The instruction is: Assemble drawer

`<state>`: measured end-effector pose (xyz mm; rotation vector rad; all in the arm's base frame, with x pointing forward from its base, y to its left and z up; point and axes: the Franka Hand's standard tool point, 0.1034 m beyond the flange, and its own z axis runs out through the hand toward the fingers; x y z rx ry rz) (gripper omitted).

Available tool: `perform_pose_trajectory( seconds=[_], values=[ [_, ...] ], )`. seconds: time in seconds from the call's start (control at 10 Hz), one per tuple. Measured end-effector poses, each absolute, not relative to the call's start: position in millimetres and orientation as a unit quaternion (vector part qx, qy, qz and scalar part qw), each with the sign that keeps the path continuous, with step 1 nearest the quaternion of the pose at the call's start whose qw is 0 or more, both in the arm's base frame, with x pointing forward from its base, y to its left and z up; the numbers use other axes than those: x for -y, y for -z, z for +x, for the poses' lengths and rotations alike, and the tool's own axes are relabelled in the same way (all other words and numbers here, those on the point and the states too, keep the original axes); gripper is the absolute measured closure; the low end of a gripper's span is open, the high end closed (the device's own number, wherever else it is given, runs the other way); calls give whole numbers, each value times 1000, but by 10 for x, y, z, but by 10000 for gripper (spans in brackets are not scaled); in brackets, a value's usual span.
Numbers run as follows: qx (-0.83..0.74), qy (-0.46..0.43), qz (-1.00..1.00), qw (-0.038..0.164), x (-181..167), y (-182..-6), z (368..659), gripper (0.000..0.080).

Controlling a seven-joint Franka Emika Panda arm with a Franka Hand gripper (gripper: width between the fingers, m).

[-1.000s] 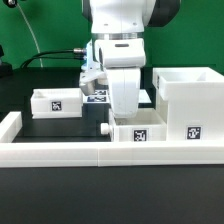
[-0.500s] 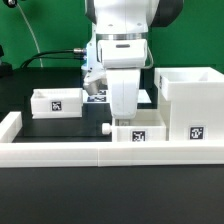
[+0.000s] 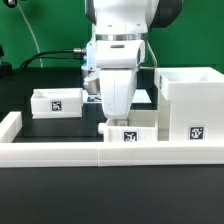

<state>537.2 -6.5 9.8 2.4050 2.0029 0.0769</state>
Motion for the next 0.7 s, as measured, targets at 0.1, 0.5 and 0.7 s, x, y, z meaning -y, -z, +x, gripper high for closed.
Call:
perform_pose_trajectory(
  seconds=[0.1, 0.5, 0.7],
  values=[
    [-645, -25, 764, 6, 60, -104, 5375, 757],
    [-647, -10, 763, -2, 41, -183, 5387, 757],
    [-646, -9, 763, -3, 47, -167, 5377, 757]
  ],
)
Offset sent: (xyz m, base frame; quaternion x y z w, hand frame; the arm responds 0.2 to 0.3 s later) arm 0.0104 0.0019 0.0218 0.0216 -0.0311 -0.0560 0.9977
